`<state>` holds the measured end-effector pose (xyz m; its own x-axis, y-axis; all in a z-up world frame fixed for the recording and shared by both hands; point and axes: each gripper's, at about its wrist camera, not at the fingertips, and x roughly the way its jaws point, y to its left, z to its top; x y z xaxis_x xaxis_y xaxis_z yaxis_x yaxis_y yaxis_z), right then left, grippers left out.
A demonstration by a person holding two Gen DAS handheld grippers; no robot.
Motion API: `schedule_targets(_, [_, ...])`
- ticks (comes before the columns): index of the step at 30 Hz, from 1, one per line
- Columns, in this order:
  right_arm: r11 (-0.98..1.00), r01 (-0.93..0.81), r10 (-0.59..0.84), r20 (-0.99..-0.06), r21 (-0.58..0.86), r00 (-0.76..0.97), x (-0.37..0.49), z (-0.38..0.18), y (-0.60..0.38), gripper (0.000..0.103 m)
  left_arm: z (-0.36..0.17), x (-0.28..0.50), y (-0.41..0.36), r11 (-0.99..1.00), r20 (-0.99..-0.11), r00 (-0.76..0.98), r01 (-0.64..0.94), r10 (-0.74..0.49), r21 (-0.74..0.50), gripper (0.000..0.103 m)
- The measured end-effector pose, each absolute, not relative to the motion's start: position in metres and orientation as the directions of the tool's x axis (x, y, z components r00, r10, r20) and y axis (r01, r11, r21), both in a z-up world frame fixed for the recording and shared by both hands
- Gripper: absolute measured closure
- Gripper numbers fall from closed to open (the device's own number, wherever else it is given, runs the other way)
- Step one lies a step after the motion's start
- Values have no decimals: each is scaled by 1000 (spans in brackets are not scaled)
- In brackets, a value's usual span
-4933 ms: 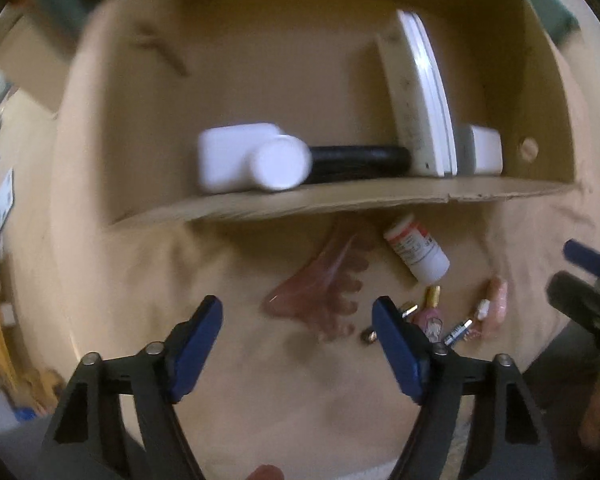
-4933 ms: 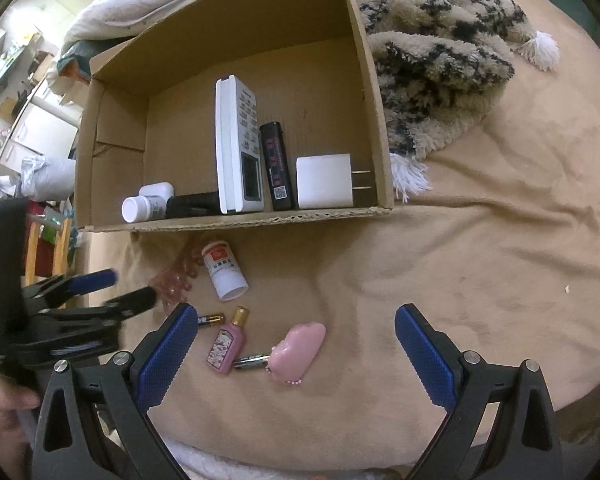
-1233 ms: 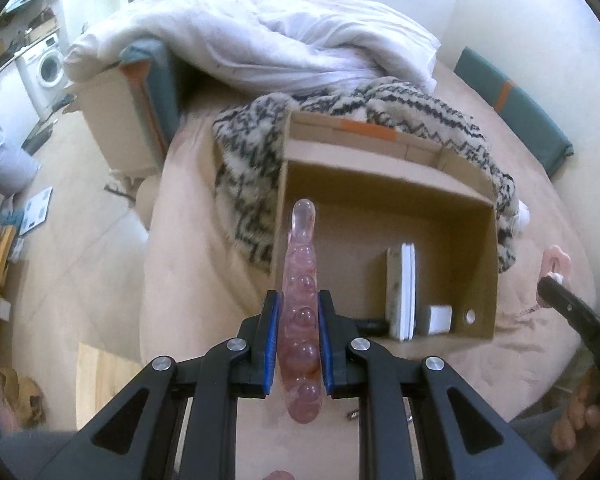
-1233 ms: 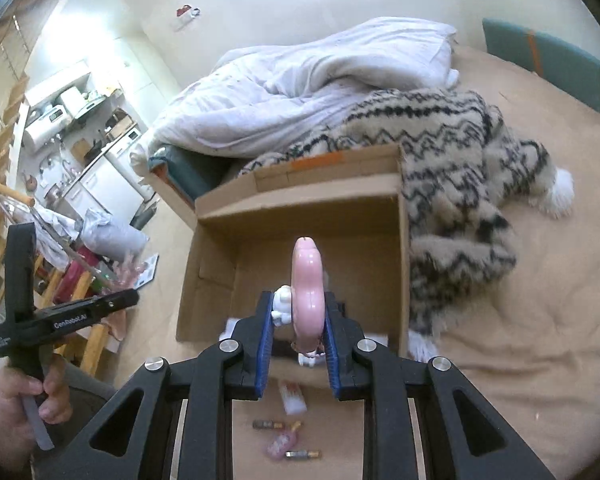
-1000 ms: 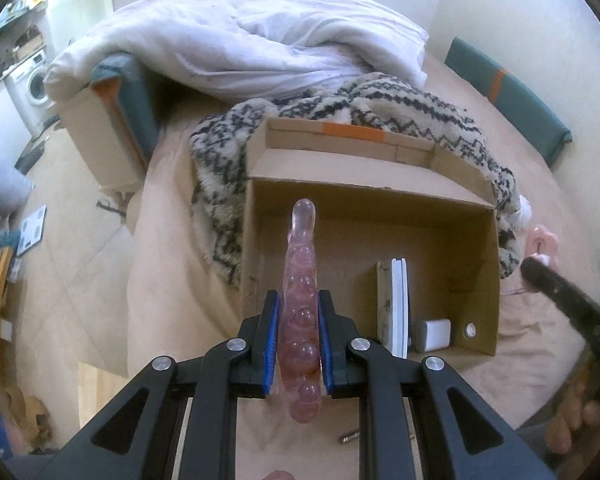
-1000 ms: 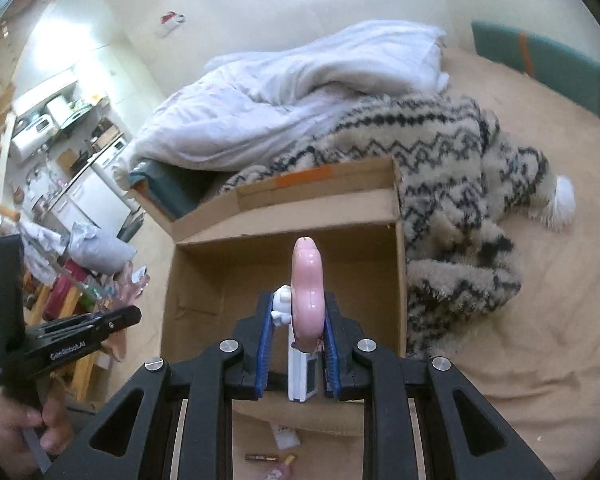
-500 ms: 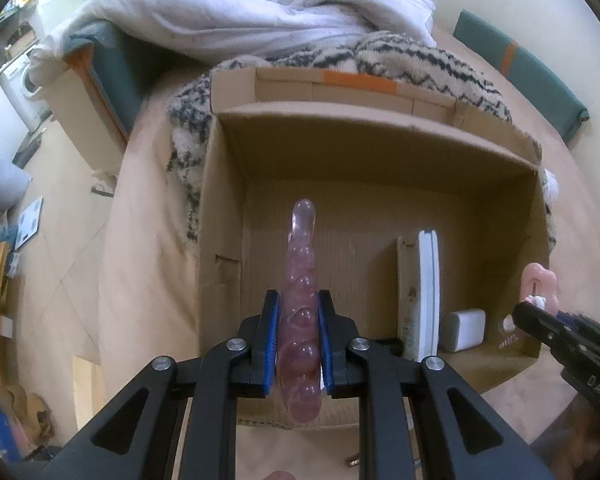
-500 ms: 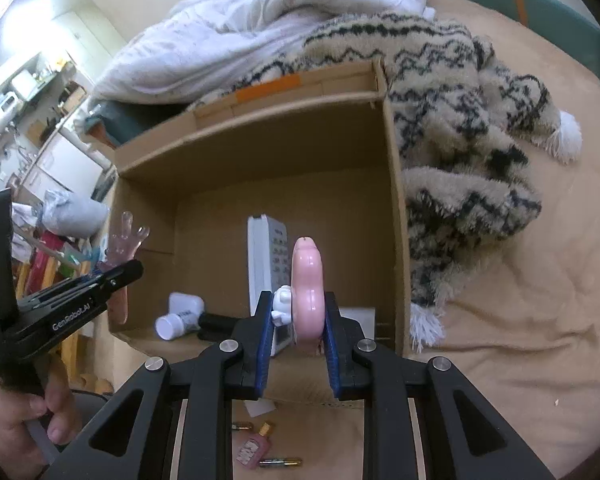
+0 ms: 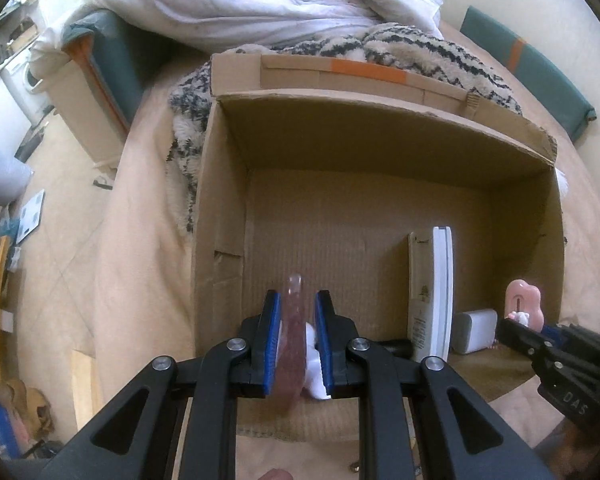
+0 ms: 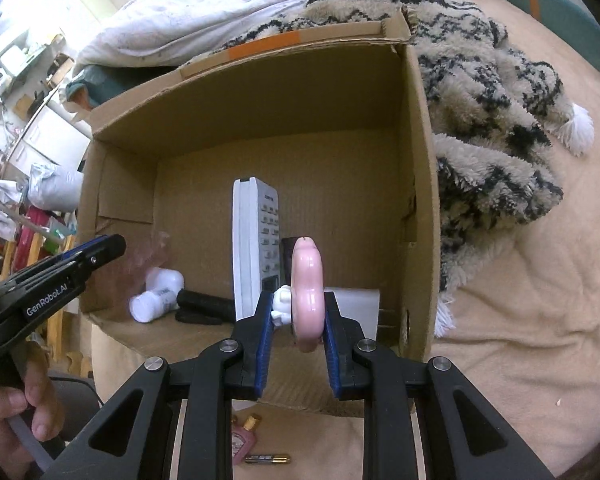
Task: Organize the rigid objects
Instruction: 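Open the left tool to release the wand in the box while the right tool releases the pink item, then withdraw both open tools up from the box toward the items beside it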
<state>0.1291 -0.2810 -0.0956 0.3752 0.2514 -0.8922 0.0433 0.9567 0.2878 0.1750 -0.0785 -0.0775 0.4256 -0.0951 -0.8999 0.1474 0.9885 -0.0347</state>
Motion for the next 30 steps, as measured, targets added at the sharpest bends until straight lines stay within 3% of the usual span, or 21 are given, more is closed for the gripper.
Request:
schedule_targets(6, [958, 38, 248, -884, 285, 395, 129, -91, -281, 79, -74, 170, -78, 989, -893, 440, 147, -89, -26, 87])
schedule_targets(7, [956, 39, 251, -880, 291, 402, 129, -90, -282, 78, -73, 170, -78, 989, -894, 439, 147, -90, -27, 85])
schedule_targets(8, [954, 38, 257, -874, 299, 412, 129, -88, -283, 77, -73, 170, -77, 989, -895, 437, 146, -92, -30, 75])
schedule_targets(9, [950, 37, 267, -865, 311, 424, 129, -85, -283, 70, -72, 169, -77, 989, -894, 438, 143, -94, -34, 66])
schedule_targets(10, [945, 32, 279, -853, 325, 441, 128, -81, -284, 53, -70, 168, -78, 989, -891, 444, 143, -100, -40, 46])
schedule_targets(11, [942, 25, 286, -842, 334, 458, 127, -78, -284, 39, -68, 167, -78, 989, -888, 448, 145, -104, -43, 38])
schedule_targets(12, [941, 20, 288, -829, 338, 478, 126, -74, -284, 20, -65, 165, -80, 987, -882, 457, 151, -115, -50, 38])
schedule_targets(13, [941, 12, 288, -818, 339, 497, 126, -70, -284, 16, -63, 164, -81, 986, -878, 463, 158, -123, -55, 35])
schedule_targets(14, [942, 5, 287, -812, 336, 507, 126, -67, -283, 16, -61, 163, -83, 985, -876, 466, 164, -124, -53, 27])
schedule_targets(16, [943, -4, 286, -808, 331, 514, 127, -64, -280, 12, -58, 160, -84, 985, -869, 481, 166, -116, -39, 21])
schedule_targets(19, [944, -10, 288, -808, 330, 513, 127, -64, -279, 6, -58, 158, -87, 986, -862, 498, 165, -91, -9, 20])
schedule_targets(30, [937, 27, 277, -790, 348, 547, 124, -55, -294, 6, -42, 151, -82, 983, -852, 518, 183, -74, 27, 19])
